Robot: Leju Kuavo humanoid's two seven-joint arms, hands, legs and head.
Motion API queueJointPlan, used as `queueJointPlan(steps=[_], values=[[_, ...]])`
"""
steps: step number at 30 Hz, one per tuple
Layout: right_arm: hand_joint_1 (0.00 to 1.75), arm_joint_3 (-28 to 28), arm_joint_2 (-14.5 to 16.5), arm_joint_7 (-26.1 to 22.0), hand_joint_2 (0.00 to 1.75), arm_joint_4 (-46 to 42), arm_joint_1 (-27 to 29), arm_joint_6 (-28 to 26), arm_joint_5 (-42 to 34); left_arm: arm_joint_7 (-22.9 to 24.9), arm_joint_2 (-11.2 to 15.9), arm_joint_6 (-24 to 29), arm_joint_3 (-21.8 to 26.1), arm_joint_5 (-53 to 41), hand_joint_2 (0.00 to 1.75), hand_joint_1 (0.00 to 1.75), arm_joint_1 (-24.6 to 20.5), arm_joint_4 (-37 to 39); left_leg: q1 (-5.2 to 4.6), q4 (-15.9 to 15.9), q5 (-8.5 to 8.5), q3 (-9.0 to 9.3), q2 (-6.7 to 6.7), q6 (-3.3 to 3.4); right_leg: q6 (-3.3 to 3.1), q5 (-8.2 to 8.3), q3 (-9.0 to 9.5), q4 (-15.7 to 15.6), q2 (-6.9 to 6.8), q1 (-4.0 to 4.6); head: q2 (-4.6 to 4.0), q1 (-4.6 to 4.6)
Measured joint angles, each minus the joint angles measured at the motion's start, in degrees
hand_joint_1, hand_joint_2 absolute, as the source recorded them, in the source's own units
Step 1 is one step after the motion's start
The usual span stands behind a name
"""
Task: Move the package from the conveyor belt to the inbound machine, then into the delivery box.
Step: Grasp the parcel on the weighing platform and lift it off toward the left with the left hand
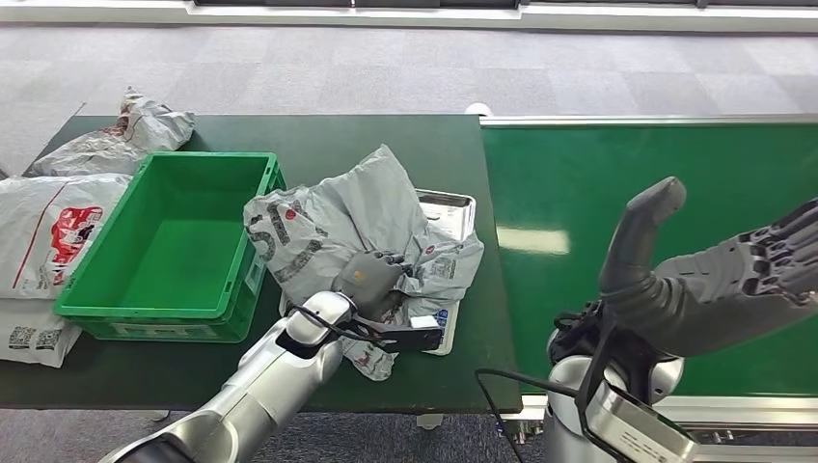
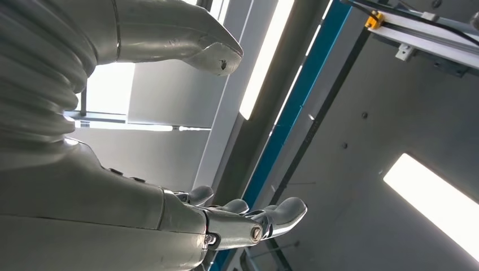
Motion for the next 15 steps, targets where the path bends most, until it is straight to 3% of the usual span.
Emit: queueJointPlan(steps=[9,13,15], values=[[0.0,0.0,0.0,0.0,1.75,0.0,0.0,0.0,0.1,-2.8,0.1,2.5,1.3,2.3,1.75,1.75,0.2,-2.6,0.0,0.0,0.04,-0.23,0.01,-0.01,-0.03,0.02,-0.27,0.0,0.03,0.0,0.0,0.0],[0.0,-0.1,0.0,0.0,1.75,0.1,0.0,0.0,0.0,-9.1,0.4,2.5,3.9,9.6,1.75,1.75,1.1,-6.1,0.0,0.0,0.04,-0.38,0.03,-0.02,-0.08,0.07,-0.48,0.0,0.1,0.0,0.0,-0.01],[0.0,-0.2,0.0,0.0,1.75,0.3,0.0,0.0,-0.4,-14.2,0.7,-0.1,6.4,16.3,1.75,1.75,2.1,-9.6,0.0,0.0,0.05,-0.43,0.04,-0.03,-0.09,0.07,-0.54,0.0,0.13,0.01,0.0,0.0]])
